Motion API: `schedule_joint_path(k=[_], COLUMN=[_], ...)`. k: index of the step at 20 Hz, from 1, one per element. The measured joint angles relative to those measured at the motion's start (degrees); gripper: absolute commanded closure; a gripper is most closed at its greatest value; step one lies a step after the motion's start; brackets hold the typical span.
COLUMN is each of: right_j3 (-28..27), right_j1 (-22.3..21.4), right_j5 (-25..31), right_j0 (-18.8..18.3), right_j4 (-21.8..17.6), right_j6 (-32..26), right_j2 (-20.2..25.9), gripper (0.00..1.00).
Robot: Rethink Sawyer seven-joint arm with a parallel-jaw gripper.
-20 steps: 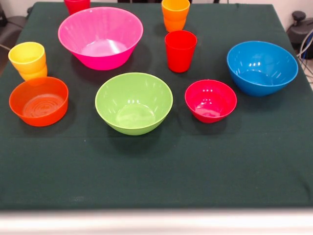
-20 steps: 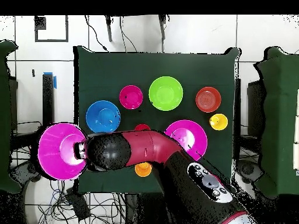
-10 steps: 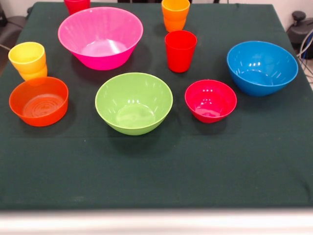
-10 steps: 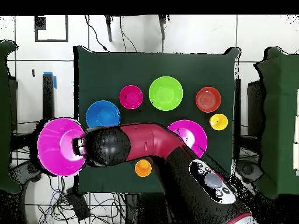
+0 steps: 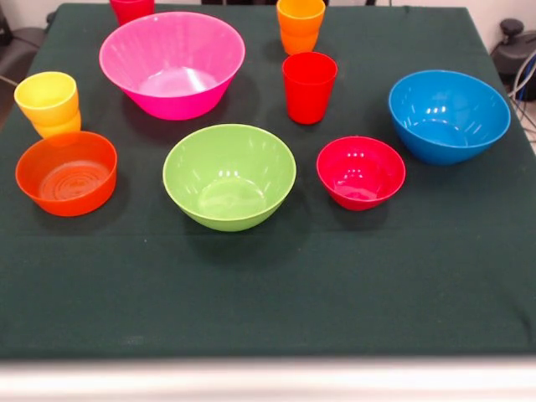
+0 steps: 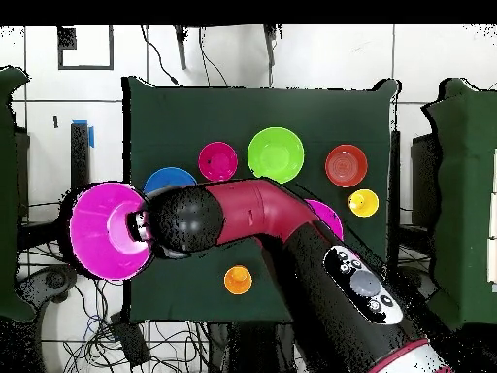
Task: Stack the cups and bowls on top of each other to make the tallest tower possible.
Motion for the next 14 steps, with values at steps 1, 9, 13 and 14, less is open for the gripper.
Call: schedule_joint_path(k=[1,9,13,14], right_j3=[-0.5,-3.4,-5.0,-5.4], right_j1=[0.3,2.4,3.5,3.8], right_j5=[0.1,0.4,2.0,2.4], right_j0=[-0.2,-2.2,-3.3,-3.5], right_j4=[-0.5,-3.5,-5.1,-5.5], right_j6=[0.0,0.0,0.0,0.0], right_j2=[0.0,0.0,0.0,0.0], gripper=[1.00,1.00,1.00,1.00])
